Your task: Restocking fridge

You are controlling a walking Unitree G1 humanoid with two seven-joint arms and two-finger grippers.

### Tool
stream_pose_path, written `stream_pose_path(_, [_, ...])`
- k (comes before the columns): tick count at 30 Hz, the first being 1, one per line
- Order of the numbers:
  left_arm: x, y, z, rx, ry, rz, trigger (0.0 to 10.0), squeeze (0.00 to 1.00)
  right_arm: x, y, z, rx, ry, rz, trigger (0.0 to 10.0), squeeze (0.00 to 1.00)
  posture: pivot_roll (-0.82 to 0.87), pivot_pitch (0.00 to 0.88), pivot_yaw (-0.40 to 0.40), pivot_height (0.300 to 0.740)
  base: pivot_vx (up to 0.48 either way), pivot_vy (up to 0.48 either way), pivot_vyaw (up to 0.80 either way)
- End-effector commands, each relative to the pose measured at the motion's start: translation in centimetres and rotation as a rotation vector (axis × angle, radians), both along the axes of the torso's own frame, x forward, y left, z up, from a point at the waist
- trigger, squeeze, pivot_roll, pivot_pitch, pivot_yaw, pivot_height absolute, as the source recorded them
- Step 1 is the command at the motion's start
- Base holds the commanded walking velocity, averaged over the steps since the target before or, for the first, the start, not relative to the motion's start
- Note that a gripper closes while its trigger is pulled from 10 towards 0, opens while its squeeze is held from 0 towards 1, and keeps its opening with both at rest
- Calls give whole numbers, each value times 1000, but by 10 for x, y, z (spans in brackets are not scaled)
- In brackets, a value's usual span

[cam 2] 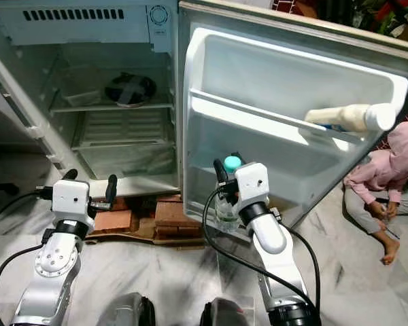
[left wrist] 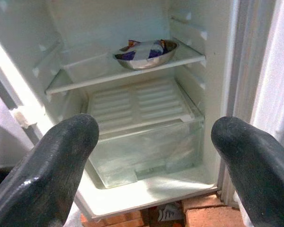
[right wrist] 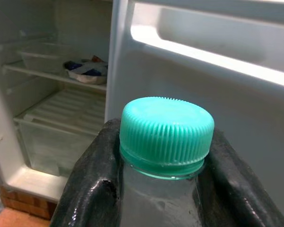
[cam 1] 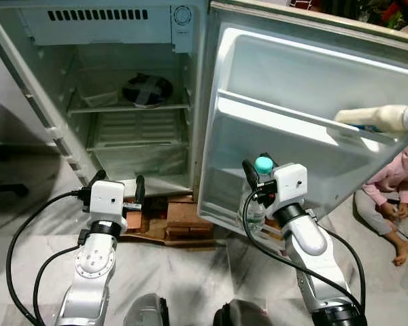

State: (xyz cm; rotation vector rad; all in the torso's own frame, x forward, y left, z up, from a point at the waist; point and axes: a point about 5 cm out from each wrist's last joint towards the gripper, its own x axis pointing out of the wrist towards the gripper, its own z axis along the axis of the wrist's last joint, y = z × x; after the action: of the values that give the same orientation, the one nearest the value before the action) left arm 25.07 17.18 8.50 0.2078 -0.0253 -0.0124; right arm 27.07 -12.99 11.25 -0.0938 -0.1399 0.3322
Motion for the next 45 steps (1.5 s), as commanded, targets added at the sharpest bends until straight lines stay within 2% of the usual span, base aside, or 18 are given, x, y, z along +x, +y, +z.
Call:
stream_pose_path(1, [0, -2, 3, 2, -7, -4, 10000, 0, 1, 1, 6, 12, -27, 6, 10000, 0, 94, 116, -53, 651, 0, 0, 0])
stream_pose_path(29, [1, -1, 3, 4, -3, 3, 10000, 0, 2, 3, 5, 3, -28, 11, 10000, 0, 95, 118, -54, 646, 0, 0, 0])
stream_pose_path(45, [2, -4, 3, 1, -5, -7, 10000, 0, 4, 4, 8, -5, -44, 18, 10000, 0, 91, 122, -56, 646, 311, 0, 0])
